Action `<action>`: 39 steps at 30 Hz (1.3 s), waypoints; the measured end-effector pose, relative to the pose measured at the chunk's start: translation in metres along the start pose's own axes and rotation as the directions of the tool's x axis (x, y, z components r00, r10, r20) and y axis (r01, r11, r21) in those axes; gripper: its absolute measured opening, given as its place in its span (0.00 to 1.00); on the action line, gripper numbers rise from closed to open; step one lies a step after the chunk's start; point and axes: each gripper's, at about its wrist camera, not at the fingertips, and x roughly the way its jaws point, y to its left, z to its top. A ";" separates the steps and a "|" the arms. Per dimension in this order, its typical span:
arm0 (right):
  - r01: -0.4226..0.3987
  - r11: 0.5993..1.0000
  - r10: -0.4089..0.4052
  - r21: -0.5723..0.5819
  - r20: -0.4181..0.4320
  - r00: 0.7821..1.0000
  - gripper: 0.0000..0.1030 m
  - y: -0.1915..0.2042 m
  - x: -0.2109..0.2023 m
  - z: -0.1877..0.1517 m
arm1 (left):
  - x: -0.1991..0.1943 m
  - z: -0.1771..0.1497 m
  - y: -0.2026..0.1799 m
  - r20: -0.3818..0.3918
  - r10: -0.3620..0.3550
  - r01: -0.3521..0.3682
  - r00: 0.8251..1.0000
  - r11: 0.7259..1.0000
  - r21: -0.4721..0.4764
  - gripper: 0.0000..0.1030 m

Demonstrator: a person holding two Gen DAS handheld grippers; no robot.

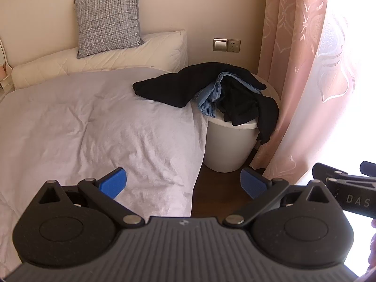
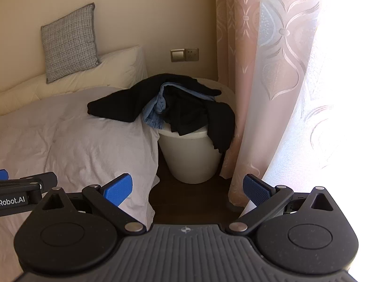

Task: Fold clothes
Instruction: 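Move both grippers toward the clothes pile on the white stool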

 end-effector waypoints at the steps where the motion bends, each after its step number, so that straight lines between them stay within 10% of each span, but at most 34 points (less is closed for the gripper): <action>1: -0.002 1.000 0.002 -0.001 0.001 1.000 1.00 -0.001 0.000 0.000 | 0.000 -0.001 0.000 0.001 0.002 -0.002 1.000 1.000 -0.001 0.99; 39: -0.063 0.997 0.062 -0.046 -0.009 0.998 1.00 0.008 0.015 0.001 | 0.013 -0.015 0.009 -0.016 0.049 -0.050 0.999 0.998 -0.043 0.99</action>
